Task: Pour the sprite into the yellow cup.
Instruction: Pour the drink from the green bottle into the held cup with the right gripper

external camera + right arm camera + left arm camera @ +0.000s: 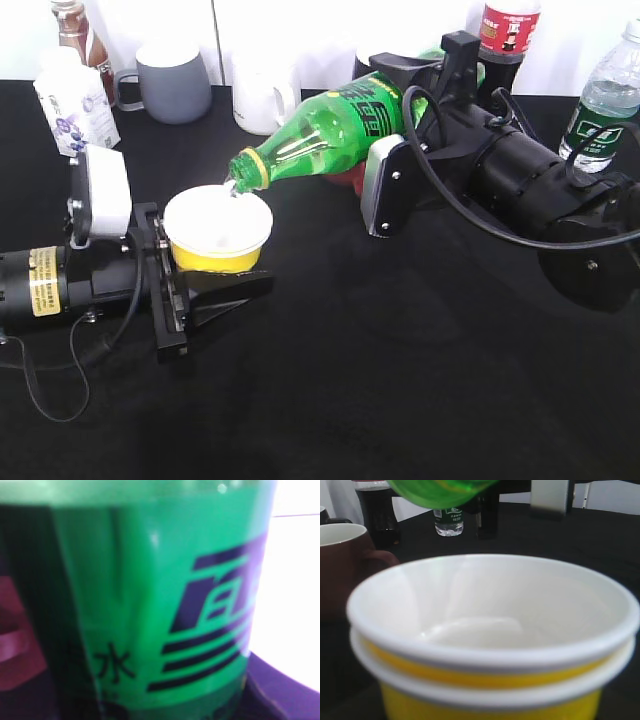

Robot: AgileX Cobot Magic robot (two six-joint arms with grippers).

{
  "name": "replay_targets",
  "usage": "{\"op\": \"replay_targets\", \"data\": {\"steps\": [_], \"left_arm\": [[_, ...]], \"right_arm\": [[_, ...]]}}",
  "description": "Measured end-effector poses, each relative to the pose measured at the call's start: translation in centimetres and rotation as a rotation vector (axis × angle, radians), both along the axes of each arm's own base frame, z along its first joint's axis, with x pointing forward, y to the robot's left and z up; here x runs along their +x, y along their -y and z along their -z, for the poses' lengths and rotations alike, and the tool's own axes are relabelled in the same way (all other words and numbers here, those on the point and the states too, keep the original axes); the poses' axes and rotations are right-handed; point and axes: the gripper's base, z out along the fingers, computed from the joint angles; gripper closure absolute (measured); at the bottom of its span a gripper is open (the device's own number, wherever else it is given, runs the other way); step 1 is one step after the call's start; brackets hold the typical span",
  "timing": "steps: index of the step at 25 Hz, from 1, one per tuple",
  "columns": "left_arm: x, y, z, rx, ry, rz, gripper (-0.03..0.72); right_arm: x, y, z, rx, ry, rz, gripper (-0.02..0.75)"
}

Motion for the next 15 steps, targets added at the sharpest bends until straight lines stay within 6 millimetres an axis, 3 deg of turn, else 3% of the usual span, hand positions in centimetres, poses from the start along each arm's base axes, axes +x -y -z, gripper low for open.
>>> {"op": "replay_targets", "data": {"steps": [7, 13, 15], "left_arm": [[-0.05, 0.01, 0.02, 0.003, 0.0, 0.006, 0.237], [0.08, -0.03, 0.02, 0.002, -0.002, -0.009, 0.237], [0.35, -0.12, -0.06, -0.009, -0.006, -0.043, 0.237]], "right_arm": [[0.0, 0.02, -0.12, 0.001, 0.015, 0.002, 0.298], [0.0, 0.01, -0.12, 0.249, -0.151, -0.022, 0.3], [-0.06, -0.09, -0.1, 0.462, -0.301, -0.049, 0.3]]}}
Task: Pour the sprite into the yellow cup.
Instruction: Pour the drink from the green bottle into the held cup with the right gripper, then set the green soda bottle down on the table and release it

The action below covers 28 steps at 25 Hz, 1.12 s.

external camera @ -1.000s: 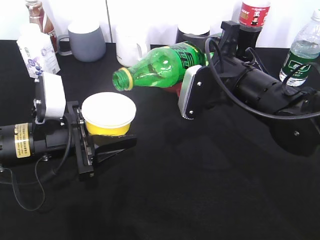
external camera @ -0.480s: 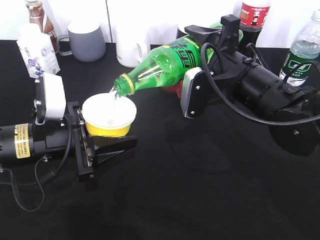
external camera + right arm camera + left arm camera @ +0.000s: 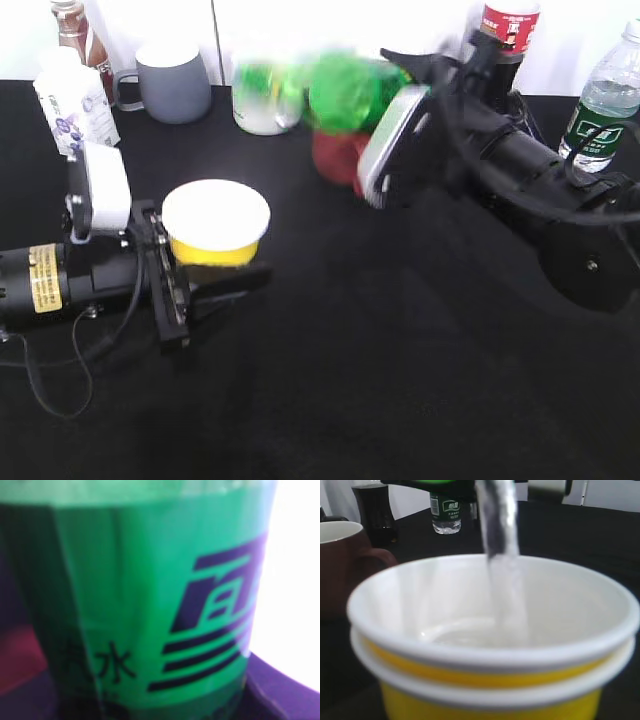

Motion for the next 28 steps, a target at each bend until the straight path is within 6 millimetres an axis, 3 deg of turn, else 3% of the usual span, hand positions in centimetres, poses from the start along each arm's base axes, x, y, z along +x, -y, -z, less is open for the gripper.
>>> {"op": "replay_targets", "data": {"steps": [3, 7, 13, 17, 24, 28], "left_arm": [[0.4, -0.1, -0.1, -0.013, -0.004, -0.044, 0.237], [2.1, -1.1, -0.5, -0.077, -0.02, -0.267, 0.237], [5.4, -3.2, -1.3, -0.151, 0.031, -0.634, 0.237], [8.6, -2.7, -0.6, -0.161, 0.074, -0.673, 0.237], [14.6, -1.8, 3.3, -0.169, 0.089, -0.713, 0.237], [16.8, -1.2, 3.6, -0.199, 0.13, -0.709, 0.237]], "right_arm": [[0.0, 0.0, 0.1, 0.466, -0.328, -0.044, 0.3], [0.0, 0.0, 0.2, 0.767, -0.541, -0.069, 0.3], [0.0, 0.0, 0.2, 0.792, -0.563, -0.066, 0.3], [0.1, 0.1, 0.2, 0.796, -0.563, -0.061, 0.3], [0.1, 0.1, 0.2, 0.799, -0.563, -0.057, 0.3], [0.1, 0.1, 0.2, 0.801, -0.565, -0.053, 0.3]]}}
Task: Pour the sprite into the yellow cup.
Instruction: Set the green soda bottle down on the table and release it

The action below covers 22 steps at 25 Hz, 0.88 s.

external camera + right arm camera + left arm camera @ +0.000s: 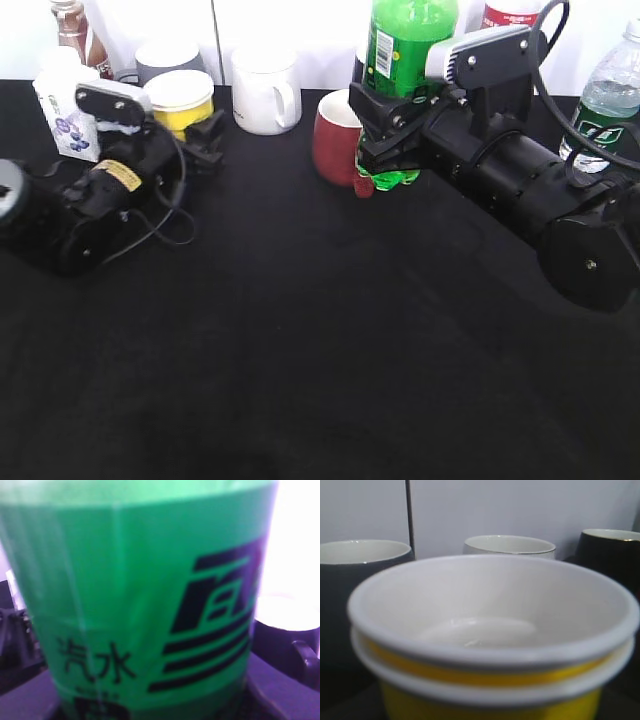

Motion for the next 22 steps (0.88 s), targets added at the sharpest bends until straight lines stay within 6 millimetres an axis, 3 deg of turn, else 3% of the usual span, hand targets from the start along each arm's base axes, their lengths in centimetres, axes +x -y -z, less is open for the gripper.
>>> {"op": "replay_targets", "data": {"steps": [4, 10, 15, 17, 22], "left_arm": [[0.3, 0.1, 1.2, 0.015, -0.029, 0.005, 0.235], [0.4, 0.0, 1.5, 0.057, -0.038, 0.003, 0.23], [0.6, -0.1, 1.6, 0.074, -0.059, 0.002, 0.164], [0.5, -0.1, 1.7, 0.075, -0.061, 0.003, 0.092], [-2.2, -0.8, 1.9, 0.078, -0.108, 0.003, 0.064]], "right_arm": [[0.0, 0.0, 0.0, 0.001, -0.002, 0.004, 0.3], [0.1, 0.2, 0.0, 0.012, -0.008, 0.024, 0.3], [0.1, 0.2, 0.0, 0.014, -0.009, 0.026, 0.3], [0.1, 0.2, 0.0, 0.015, -0.01, 0.029, 0.3], [0.2, 0.3, 0.0, 0.017, -0.012, 0.033, 0.3]]}}
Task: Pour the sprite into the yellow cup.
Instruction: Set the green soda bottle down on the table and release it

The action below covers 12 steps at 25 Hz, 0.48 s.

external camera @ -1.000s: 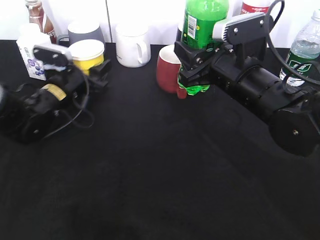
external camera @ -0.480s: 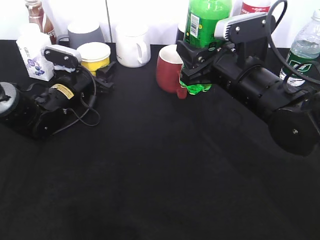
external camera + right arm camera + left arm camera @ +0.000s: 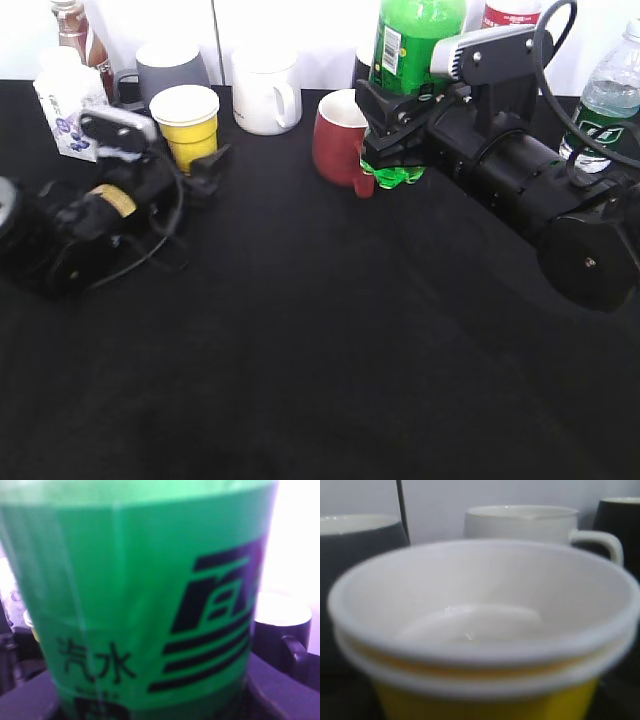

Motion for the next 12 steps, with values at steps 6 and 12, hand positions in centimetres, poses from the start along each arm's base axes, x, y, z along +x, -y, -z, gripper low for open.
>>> {"op": "replay_targets", "data": {"steps": [6, 12], "left_arm": [[-6.9, -2.2, -5.5, 0.069, -0.025, -0.052, 0.095], [-11.2, -0.6, -12.8, 0.161, -0.087, 0.022, 0.104]], "right_arm": [[0.9, 2.4, -1.2, -0.019, -0.008, 0.18, 0.3], [4.8, 8.4, 1.1, -0.002, -0.077, 0.377, 0.3]]}}
